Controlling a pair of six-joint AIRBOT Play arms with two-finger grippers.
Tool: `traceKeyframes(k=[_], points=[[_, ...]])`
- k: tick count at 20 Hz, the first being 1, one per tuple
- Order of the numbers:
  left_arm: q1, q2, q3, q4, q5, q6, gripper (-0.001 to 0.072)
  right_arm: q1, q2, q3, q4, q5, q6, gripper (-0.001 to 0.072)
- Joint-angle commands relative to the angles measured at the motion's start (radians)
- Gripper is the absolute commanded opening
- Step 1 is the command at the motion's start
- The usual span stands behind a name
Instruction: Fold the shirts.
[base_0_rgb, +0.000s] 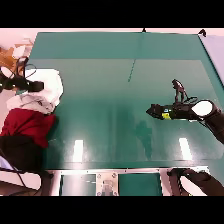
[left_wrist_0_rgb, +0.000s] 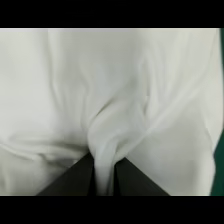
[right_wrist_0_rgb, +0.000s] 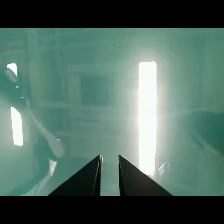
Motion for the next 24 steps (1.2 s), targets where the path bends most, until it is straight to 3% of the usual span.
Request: traceKeyframes(k=[1,5,10,12,15,17,21,24], points=[[-0.035,0.027,0.156,-0.136,-0.146,0.003,0.0020,-0.001,0.001,0.024,0.006,0.043,0.000,0.0112],[-0.211,0.165,0.253,-0.138,-0.234,-0.014,0.0021,-0.016,0.001,0.117,0.003,0.114,0.000,0.0108],[-0.521,0.221,0.237,-0.187,-0.341,-0.140,0.0021,-0.146,0.001,0.246,0.003,0.262,-0.001,0.0108],[-0.646,0.220,0.179,-0.187,-0.277,-0.153,0.0022,-0.201,0.001,0.261,0.003,0.309,-0.001,0.0109],[-0.779,0.220,0.032,-0.187,-0.072,-0.156,0.0038,-0.251,0.000,0.260,0.003,0.351,-0.001,0.0114],[-0.794,0.220,-0.013,-0.183,-0.017,-0.191,0.0720,-0.259,0.000,0.260,0.002,0.374,-0.005,0.0198],[-0.638,0.240,0.080,-0.154,-0.167,-0.230,0.0720,-0.256,0.000,0.249,-0.002,0.381,-0.022,0.0419],[-0.452,0.251,0.109,-0.121,-0.368,-0.272,0.0720,-0.221,-0.006,0.158,-0.001,0.309,-0.023,0.0451]])
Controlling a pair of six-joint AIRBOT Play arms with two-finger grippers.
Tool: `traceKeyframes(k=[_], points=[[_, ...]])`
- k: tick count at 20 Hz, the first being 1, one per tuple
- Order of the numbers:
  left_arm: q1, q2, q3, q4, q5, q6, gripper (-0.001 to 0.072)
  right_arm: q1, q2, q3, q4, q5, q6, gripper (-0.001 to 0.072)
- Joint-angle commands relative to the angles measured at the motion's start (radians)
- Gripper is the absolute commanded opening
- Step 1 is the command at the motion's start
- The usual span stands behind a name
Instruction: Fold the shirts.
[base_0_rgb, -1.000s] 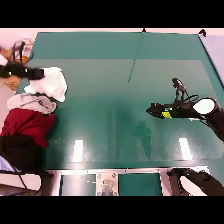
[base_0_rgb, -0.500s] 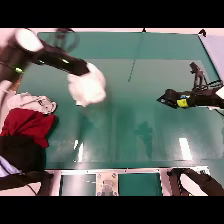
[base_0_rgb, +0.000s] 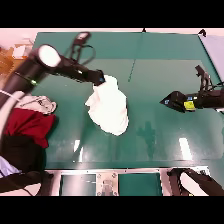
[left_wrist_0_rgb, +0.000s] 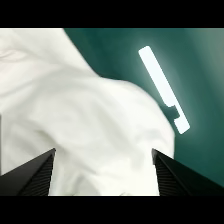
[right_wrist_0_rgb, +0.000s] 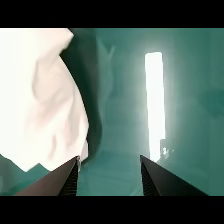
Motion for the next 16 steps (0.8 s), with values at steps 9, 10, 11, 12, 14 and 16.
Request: traceKeyframes(k=[9,10,11,12,14,16], points=[[0.122,0.008,-0.529,-0.364,0.013,0.129,0.0720,0.203,-0.524,0.096,0.357,-0.295,-0.231,0.0449],[0.080,0.003,-0.578,-0.411,0.072,0.156,0.0720,0.218,-0.599,0.159,0.383,-0.289,-0.237,0.0449],[0.038,0.003,-0.615,-0.427,0.121,0.158,0.0720,0.235,-0.660,0.216,0.398,-0.281,-0.236,0.0449],[-0.002,0.003,-0.639,-0.428,0.163,0.158,0.0720,0.252,-0.715,0.269,0.412,-0.272,-0.236,0.0448],[-0.061,0.000,-0.648,-0.437,0.212,0.155,0.0720,0.288,-0.813,0.369,0.439,-0.272,-0.236,0.0448],[-0.094,0.000,-0.648,-0.450,0.251,0.155,0.0718,0.320,-0.894,0.454,0.480,-0.245,-0.236,0.0437]])
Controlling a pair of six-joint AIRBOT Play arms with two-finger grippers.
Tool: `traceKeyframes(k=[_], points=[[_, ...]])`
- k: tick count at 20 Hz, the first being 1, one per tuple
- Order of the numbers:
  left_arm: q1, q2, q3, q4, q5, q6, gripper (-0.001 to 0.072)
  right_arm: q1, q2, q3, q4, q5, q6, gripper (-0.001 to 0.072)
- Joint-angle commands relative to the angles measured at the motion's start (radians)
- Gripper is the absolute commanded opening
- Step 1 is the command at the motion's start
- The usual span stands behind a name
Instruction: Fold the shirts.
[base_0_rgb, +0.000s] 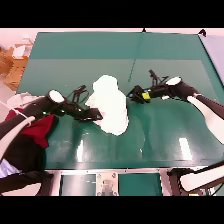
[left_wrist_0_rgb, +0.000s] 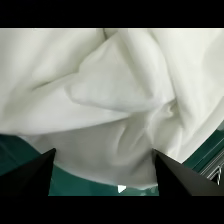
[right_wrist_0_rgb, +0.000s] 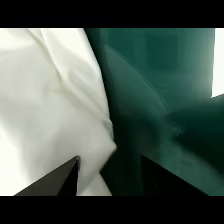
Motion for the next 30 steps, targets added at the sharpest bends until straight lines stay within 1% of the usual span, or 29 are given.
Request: traceKeyframes(k=[1,2,3,4,5,6,8,9,10,13,15,19,21,23,25,27,29,30], points=[[-0.069,-0.001,-0.036,-0.053,0.111,0.018,0.0518,0.056,-0.164,0.158,0.099,0.038,-0.011,0.0387],[-0.068,-0.001,-0.036,-0.053,0.113,0.018,0.0189,0.066,-0.190,0.183,0.120,0.046,-0.011,0.0297],[-0.063,-0.001,-0.035,-0.050,0.110,0.021,0.0030,0.069,-0.203,0.199,0.128,0.057,-0.011,0.0170],[-0.056,0.000,-0.032,-0.042,0.100,0.021,0.0022,0.069,-0.204,0.206,0.127,0.068,-0.026,0.0021],[-0.042,0.004,-0.026,-0.028,0.081,0.021,0.0022,0.060,-0.204,0.216,0.127,0.085,-0.053,0.0012],[-0.024,0.014,-0.019,-0.015,0.066,0.021,0.0021,0.043,-0.202,0.230,0.126,0.110,-0.067,0.0011],[0.031,0.050,0.013,0.065,0.029,0.005,0.0021,-0.018,-0.167,0.237,0.125,0.133,-0.068,0.0010],[0.066,0.080,0.036,0.113,0.005,-0.023,0.0020,-0.051,-0.138,0.236,0.123,0.138,-0.068,0.0010],[0.103,0.114,0.065,0.153,-0.018,-0.046,0.0020,-0.091,-0.095,0.236,0.119,0.154,-0.072,0.0010],[0.178,0.227,0.197,0.169,-0.061,-0.047,0.0020,-0.190,0.079,0.236,0.116,0.201,-0.093,0.0009],[0.177,0.290,0.349,0.157,-0.075,-0.046,0.0020,-0.241,0.246,0.237,0.120,0.215,-0.112,0.0010],[0.177,0.358,0.759,0.077,-0.116,-0.048,0.0020,-0.331,0.624,0.283,0.122,0.213,-0.159,0.0010],[0.177,0.359,0.953,0.077,-0.163,-0.092,0.0020,-0.380,0.775,0.336,0.097,0.202,-0.164,0.0011],[0.177,0.359,1.075,0.079,-0.210,-0.111,0.0021,-0.414,0.869,0.365,0.051,0.193,-0.164,0.0011],[0.177,0.359,1.117,0.103,-0.240,-0.129,0.0021,-0.423,0.922,0.366,0.006,0.192,-0.164,0.0011],[0.177,0.348,1.110,0.179,-0.290,-0.166,0.0021,-0.422,0.926,0.361,-0.031,0.196,-0.163,0.0012],[0.178,0.325,1.049,0.276,-0.330,-0.198,0.0021,-0.422,0.918,0.301,-0.032,0.192,-0.161,0.0012],[0.177,0.311,0.999,0.296,-0.332,-0.202,0.0021,-0.413,0.904,0.249,-0.032,0.192,-0.161,0.0012]])
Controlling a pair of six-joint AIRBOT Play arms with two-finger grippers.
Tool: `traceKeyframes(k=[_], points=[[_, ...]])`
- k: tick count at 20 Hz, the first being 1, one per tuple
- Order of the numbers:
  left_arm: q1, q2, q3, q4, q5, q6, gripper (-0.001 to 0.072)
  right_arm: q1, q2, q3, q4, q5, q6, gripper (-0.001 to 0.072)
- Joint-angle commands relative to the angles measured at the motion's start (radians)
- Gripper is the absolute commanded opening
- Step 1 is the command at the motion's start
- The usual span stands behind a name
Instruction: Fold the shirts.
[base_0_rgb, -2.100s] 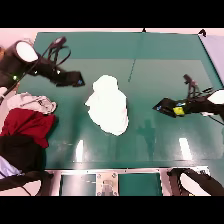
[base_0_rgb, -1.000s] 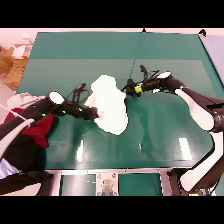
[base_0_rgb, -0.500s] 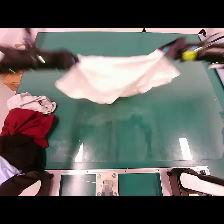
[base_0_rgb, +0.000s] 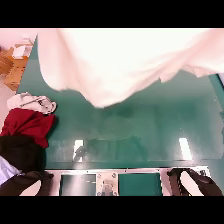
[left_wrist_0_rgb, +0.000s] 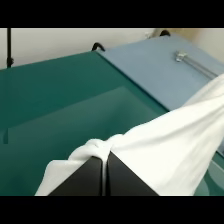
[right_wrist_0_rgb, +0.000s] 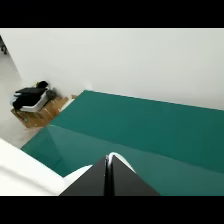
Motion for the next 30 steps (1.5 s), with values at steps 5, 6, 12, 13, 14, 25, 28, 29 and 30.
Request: traceKeyframes(k=[5,6,12,13,14,25,28,29,30], points=[[0.001,-0.155,-0.468,0.084,0.029,0.005,0.0022,0.117,-0.122,-0.467,-0.029,-0.110,-0.051,0.0012],[0.001,-0.194,-0.556,0.072,0.084,0.030,0.0022,0.156,-0.172,-0.563,-0.029,-0.172,-0.060,0.0012],[0.001,-0.475,-0.695,-0.073,0.315,0.084,0.0482,0.248,-0.502,-0.720,0.003,-0.360,-0.059,0.0013],[0.002,-0.480,-0.678,-0.067,0.312,0.075,0.0720,0.232,-0.516,-0.700,0.002,-0.350,-0.059,0.0026],[0.011,-0.478,-0.654,-0.057,0.283,0.072,0.0674,0.205,-0.514,-0.680,0.001,-0.327,-0.059,0.0129],[0.135,-0.228,-0.934,0.127,-0.100,-0.097,0.0673,-0.276,-0.495,-0.680,-0.087,-0.114,-0.017,0.0454],[0.135,-0.130,-1.173,0.008,0.035,-0.084,0.0673,-0.249,-0.549,-0.681,-0.040,-0.131,-0.029,0.0454],[0.135,-0.129,-1.226,-0.049,0.074,-0.064,0.0672,-0.236,-0.566,-0.680,-0.025,-0.137,-0.032,0.0453],[0.135,-0.130,-1.275,-0.110,0.115,-0.030,0.0672,-0.221,-0.581,-0.680,-0.020,-0.145,-0.033,0.0452]])
